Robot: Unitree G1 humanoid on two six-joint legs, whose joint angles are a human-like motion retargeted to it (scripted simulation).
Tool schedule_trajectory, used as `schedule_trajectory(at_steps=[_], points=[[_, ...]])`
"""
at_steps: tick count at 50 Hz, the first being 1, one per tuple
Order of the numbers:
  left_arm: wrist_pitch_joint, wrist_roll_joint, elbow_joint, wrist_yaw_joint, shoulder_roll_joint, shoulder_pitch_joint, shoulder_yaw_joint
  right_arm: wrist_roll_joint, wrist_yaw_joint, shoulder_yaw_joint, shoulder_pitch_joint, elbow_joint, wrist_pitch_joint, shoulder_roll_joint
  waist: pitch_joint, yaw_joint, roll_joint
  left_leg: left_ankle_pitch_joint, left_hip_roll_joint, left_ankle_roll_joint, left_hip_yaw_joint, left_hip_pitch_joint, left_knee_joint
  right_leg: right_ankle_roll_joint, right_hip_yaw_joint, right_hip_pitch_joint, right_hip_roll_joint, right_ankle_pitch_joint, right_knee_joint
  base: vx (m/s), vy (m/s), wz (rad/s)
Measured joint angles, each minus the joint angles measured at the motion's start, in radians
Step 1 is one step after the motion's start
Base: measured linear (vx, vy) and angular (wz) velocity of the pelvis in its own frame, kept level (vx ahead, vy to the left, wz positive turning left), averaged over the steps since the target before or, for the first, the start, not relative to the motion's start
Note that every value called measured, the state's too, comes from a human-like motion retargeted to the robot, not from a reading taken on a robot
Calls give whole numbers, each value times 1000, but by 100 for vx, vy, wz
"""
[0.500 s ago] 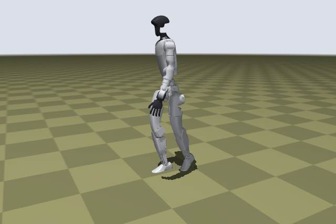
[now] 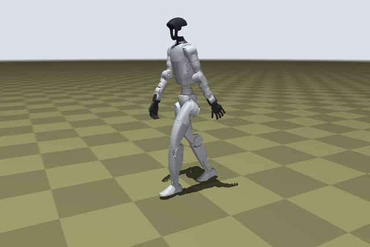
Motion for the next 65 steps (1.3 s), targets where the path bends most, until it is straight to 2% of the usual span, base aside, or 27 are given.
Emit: schedule_trajectory(at_steps=[2,4,5,7,9,13,15,17,21,24,25,28,30,31,33,35,37,40,42,45,47,50,53,56,60,62,65], points=[[-6,-1,-8,-8,8,-30,15,7,-2,23,20,-1,-12,15,10,39,-28,-57,123,2,52,45,123,10,36,27,17,40,42,109,-87,-129],[-28,-7,-40,-24,8,-63,12,3,9,44,47,4,-13,16,18,81,-17,-83,194,2,39,90,198,59,31,50,21,112,90,131,-57,-145],[-42,-12,-61,-37,5,-81,4,-10,21,50,62,5,-9,10,22,104,0,-92,231,2,39,107,238,96,12,59,17,154,119,103,-11,-143],[-61,-36,-111,-66,-9,-111,-17,-82,33,35,82,20,11,4,38,101,56,-94,310,2,11,125,316,226,46,42,43,244,257,70,13,-114],[-81,-81,-158,-90,4,-134,-49,-113,28,64,112,32,11,7,70,29,135,-106,416,2,-16,167,375,183,-1,7,104,232,449,84,37,-44],[-114,-162,-217,-102,78,-232,-145,-128,16,75,190,34,-17,-9,145,-100,242,-158,558,2,-34,256,430,16,-110,-170,204,90,820,59,18,-28],[-124,-121,-229,-97,127,-314,-141,-122,-38,25,230,54,-36,-17,160,-130,204,-160,528,2,13,316,402,22,-89,-306,236,26,956,62,-1,-28],[-127,-88,-260,-105,167,-384,-146,-80,-55,-22,282,88,-54,-31,161,-155,128,-148,431,2,66,394,324,62,-65,-397,241,-6,956,52,-11,27],[-169,-170,-324,-136,219,-529,-204,-12,51,-123,363,192,-5,-80,157,-222,-17,-93,202,2,107,532,134,67,-9,-496,222,-78,718,60,-3,82],[-193,-209,-418,-174,222,-618,-206,13,101,-178,406,272,35,-119,171,-272,-97,-64,54,2,101,640,-13,73,47,-507,212,-72,445,67,8,99],[-205,-225,-454,-195,221,-641,-217,22,105,-189,422,296,43,-133,179,-280,-115,-58,12,2,99,678,-57,77,86,-503,217,-57,365,71,9,46],[-247,-282,-569,-260,221,-678,-276,32,104,-201,461,357,58,-173,198,-253,-130,-40,-73,2,107,795,-181,-31,51,-496,188,26,277,59,13,10],[-274,-308,-646,-284,211,-677,-306,0,115,-218,484,376,73,-191,197,-248,-126,-45,-112,2,103,859,-230,-14,-4,-482,151,69,270,87,13,35],[-292,-314,-680,-292,203,-665,-319,-23,122,-230,496,375,78,-197,192,-247,-119,-48,-128,2,90,880,-242,25,-7,-473,134,69,268,92,14,49],[-320,-314,-737,-300,179,-630,-341,-57,136,-251,513,369,83,-209,184,-247,-99,-54,-145,2,67,916,-241,109,73,-451,118,74,255,91,16,46],[-337,-306,-782,-291,151,-557,-349,-69,142,-252,523,352,78,-224,165,-224,-59,-41,-145,2,101,936,-222,114,-16,-428,77,-8,287,88,28,-14],[-341,-288,-782,-263,116,-479,-341,-54,141,-229,499,339,72,-225,154,-211,-33,14,-136,2,127,939,-184,116,121,-418,131,3,296,58,45,-28],[-335,-246,-724,-203,25,-343,-301,-41,110,-206,426,314,82,-217,123,-216,3,125,-135,2,165,907,-94,158,95,-389,100,-35,285,48,46,-12],[-319,-215,-632,-174,-8,-295,-260,-30,82,-188,375,270,45,-190,138,-211,-11,154,-114,2,170,853,97,183,88,-327,53,-64,243,44,12,-10],[-292,-138,-477,-109,-26,-248,-217,13,75,-129,329,187,-19,-145,160,-160,-54,3,-65,2,174,723,489,204,108,-238,-3,-80,182,62,-13,-6],[-267,-76,-373,-48,-32,-223,-216,32,75,-111,297,151,-16,-131,163,-83,-40,-105,42,2,176,613,744,204,90,-189,-3,-94,133,60,-11,9],[-200,-4,-240,-5,-29,-197,-184,-17,75,-110,200,116,-3,-131,149,-18,0,-163,106,2,144,365,925,235,70,-174,14,-104,67,20,27,58],[-151,34,-132,-12,0,-146,-130,-47,70,-54,98,108,-10,-113,113,-23,3,-177,76,2,153,141,831,268,34,-171,9,-103,11,4,37,76],[-113,48,-45,6,23,-104,-97,-44,83,0,23,85,-9,-103,82,-36,-4,-122,-4,-10,199,0,509,325,-35,-173,-34,-110,-31,13,57,91],[-88,46,0,39,48,-78,-42,-44,81,38,-52,36,-15,-89,90,-9,16,46,-72,-209,37,-49,67,338,-31,-136,13,-136,-44,45,9,6],[-92,21,0,24,55,-70,-31,-47,78,50,-66,23,-18,-83,96,9,3,149,-75,-152,21,-37,51,339,-47,-99,7,-144,-46,53,-5,-39],[-86,3,-10,-2,55,-63,-2,-60,84,80,-51,23,-19,-59,93,51,-50,25,-96,-195,6,38,87,334,-36,-61,-34,-141,-26,77,1,-90]])
